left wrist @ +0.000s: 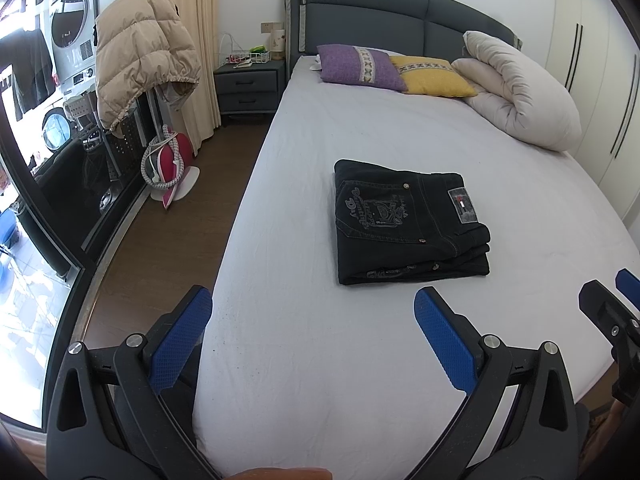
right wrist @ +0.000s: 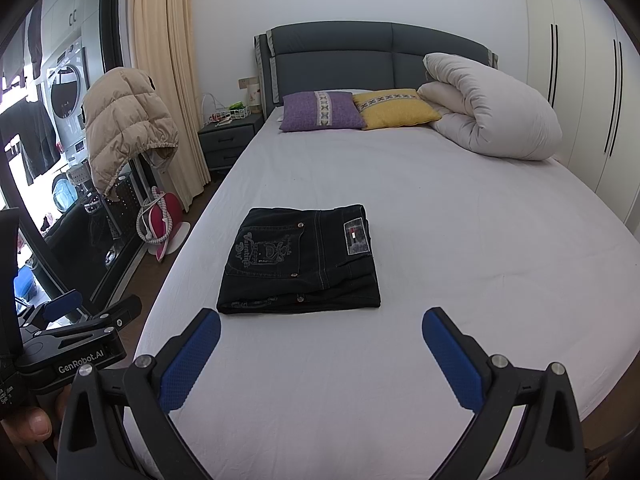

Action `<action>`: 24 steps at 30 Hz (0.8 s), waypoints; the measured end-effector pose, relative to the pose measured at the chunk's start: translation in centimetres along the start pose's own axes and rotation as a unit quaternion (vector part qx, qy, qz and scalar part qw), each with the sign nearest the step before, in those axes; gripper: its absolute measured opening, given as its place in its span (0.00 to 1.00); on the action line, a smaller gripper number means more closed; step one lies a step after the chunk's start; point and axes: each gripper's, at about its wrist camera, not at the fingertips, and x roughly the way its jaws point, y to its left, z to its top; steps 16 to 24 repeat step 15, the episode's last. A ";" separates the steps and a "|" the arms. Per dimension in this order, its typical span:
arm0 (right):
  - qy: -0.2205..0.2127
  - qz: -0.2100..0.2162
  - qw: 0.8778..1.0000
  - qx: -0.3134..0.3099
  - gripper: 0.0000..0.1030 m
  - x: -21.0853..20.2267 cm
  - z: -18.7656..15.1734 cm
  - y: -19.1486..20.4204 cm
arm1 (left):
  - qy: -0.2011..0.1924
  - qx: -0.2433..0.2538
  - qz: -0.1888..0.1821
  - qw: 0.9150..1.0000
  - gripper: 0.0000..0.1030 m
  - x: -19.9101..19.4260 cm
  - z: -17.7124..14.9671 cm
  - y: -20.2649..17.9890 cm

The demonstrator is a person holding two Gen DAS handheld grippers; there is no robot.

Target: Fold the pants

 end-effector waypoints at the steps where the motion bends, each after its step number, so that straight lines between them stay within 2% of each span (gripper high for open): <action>1: 0.000 0.000 1.000 0.000 1.00 0.0 0.0 0.0 | 0.000 0.000 0.000 1.000 1.00 0.0 0.0 0.0; 24: 0.004 0.002 1.000 0.004 1.00 0.1 -1.4 0.2 | 0.000 0.003 -0.007 1.000 1.00 0.5 -0.1 0.2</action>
